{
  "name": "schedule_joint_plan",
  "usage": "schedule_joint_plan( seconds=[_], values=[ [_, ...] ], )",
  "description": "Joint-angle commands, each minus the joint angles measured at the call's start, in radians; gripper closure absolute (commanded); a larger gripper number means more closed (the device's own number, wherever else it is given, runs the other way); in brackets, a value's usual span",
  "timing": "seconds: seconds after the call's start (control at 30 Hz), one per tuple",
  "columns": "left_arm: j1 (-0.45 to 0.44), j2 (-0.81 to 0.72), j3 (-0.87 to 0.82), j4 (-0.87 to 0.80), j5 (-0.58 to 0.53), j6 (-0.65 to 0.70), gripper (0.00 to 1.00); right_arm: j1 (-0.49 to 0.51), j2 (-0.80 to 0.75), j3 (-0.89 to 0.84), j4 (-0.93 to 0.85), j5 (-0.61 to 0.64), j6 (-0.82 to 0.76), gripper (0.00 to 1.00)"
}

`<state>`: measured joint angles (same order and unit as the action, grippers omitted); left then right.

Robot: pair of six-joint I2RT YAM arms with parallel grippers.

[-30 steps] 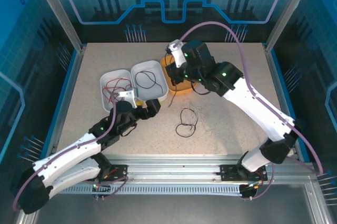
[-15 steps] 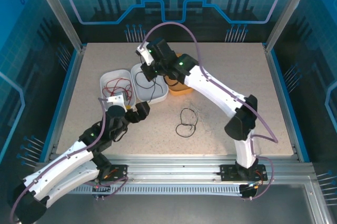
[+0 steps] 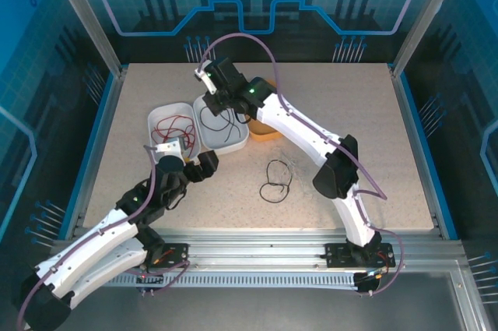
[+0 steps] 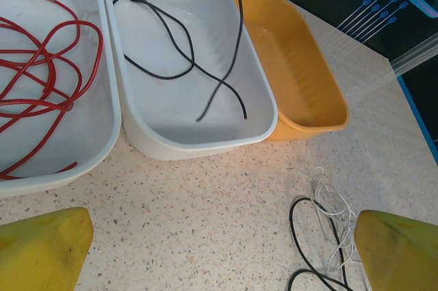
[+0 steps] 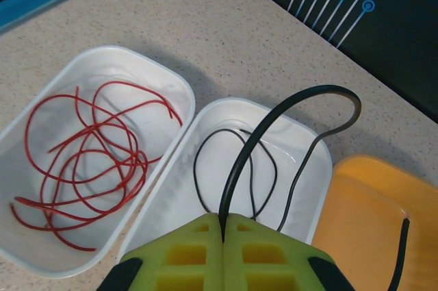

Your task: Untangle the cables

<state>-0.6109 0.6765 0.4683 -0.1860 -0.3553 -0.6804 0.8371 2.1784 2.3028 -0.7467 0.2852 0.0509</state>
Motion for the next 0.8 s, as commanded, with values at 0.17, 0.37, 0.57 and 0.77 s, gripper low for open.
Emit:
schedule_joint_plan(
  seconds=[0.17, 0.37, 0.57, 0.77],
  values=[
    [0.014, -0.034, -0.015, -0.024, -0.021, -0.008, 0.01, 0.004, 0.123, 0.066, -0.063, 0.010, 0.018, 1.00],
    [0.017, -0.034, -0.022, -0.023, -0.013, -0.014, 0.01, 0.005, 0.204, 0.076, -0.057, -0.014, 0.058, 1.00],
    [0.017, -0.045, -0.029, -0.032, -0.015, -0.019, 0.01, 0.005, 0.247, 0.075, -0.055, -0.056, 0.089, 1.00],
    [0.019, -0.053, -0.035, -0.028, -0.017, -0.022, 0.01, 0.021, 0.275, 0.076, -0.053, -0.092, 0.099, 1.00]
  ],
)
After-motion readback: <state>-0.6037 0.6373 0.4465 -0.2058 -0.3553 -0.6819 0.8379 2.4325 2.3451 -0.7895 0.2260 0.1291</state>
